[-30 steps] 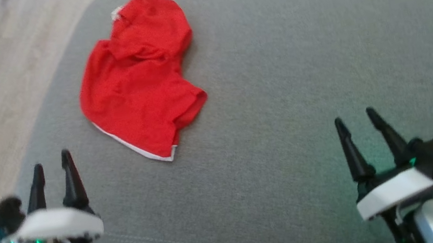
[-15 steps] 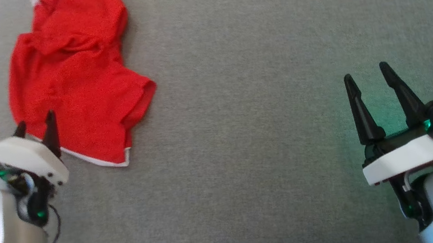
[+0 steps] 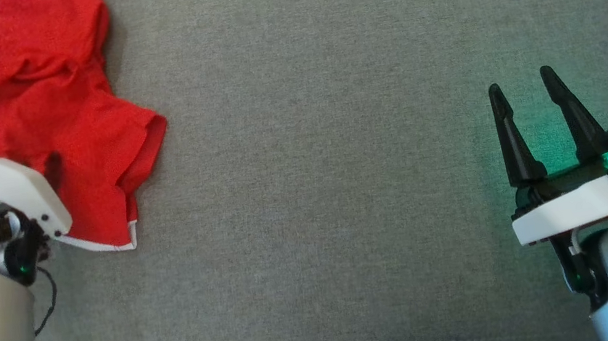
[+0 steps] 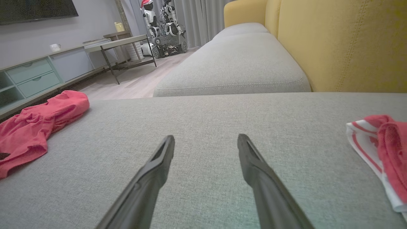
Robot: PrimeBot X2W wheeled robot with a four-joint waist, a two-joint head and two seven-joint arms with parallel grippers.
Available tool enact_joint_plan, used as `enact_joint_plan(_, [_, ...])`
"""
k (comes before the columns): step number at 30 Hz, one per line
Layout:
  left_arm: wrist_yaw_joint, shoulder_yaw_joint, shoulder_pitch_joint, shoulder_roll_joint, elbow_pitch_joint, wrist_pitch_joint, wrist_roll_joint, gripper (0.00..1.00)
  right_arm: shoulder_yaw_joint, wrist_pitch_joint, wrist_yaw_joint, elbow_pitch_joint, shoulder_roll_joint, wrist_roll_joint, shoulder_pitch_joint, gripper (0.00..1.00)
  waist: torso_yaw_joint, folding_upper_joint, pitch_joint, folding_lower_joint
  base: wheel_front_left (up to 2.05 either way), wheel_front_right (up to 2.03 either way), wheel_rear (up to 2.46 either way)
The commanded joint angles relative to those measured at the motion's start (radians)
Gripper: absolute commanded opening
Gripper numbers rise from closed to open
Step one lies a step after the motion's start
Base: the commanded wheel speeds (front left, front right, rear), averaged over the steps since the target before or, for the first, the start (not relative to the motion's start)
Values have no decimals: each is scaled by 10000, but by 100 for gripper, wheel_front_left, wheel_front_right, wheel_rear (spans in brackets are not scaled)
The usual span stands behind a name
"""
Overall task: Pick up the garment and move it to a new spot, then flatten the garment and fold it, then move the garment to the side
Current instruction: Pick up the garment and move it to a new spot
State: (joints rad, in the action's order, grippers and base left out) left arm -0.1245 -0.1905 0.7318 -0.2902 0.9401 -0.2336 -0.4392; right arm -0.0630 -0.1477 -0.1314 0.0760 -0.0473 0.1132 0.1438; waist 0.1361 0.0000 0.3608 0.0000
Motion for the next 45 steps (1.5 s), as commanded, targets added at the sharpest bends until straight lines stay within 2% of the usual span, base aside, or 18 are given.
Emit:
enact_joint_plan(1, [-58,55,292,-564,-87,-175,-220,0,-218,-36,7,-362,-30,-14,217,100,-40,0,20,0,0,0,0])
enact_joint_plan(6, [-59,-376,315,-711,-22,-192,-732,0,-175,-139,7,-250,-30,70,277,100,-101,0,-93,0,0,0,0])
enact_joint_plan(12, [-60,-619,217,-771,-309,520,-1373,0,-120,-325,7,-9,-30,207,305,100,-162,0,-553,0,0,0,0])
enact_joint_plan(21, [-61,-991,-264,-489,-1741,1622,-2262,0,119,-578,7,330,-30,491,84,100,-416,0,-1643,0,0,0,0])
enact_joint_plan(26, [-8,-1059,-499,0,-2639,1896,-2453,0,182,-649,7,425,-30,626,-21,100,-572,0,-2004,0,0,0,0])
enact_joint_plan(34, [476,-1313,-563,1104,-4139,2012,-2613,0,123,-749,7,548,-30,772,-31,100,-927,0,-2255,0,0,0,0])
enact_joint_plan(35, [476,-1313,-563,1104,-4139,2012,-2613,0,123,-749,7,548,-30,772,-31,100,-927,0,-2255,0,0,0,0])
enact_joint_plan(41, [834,-1977,-520,2011,-4981,1904,-2559,0,65,-851,7,639,-30,885,15,100,-1319,0,-2346,0,0,0,0])
enact_joint_plan(45, [1053,-2758,-552,2310,-5331,1950,-2527,0,49,-907,7,673,-30,927,73,100,-1645,0,-2339,0,0,0,0])
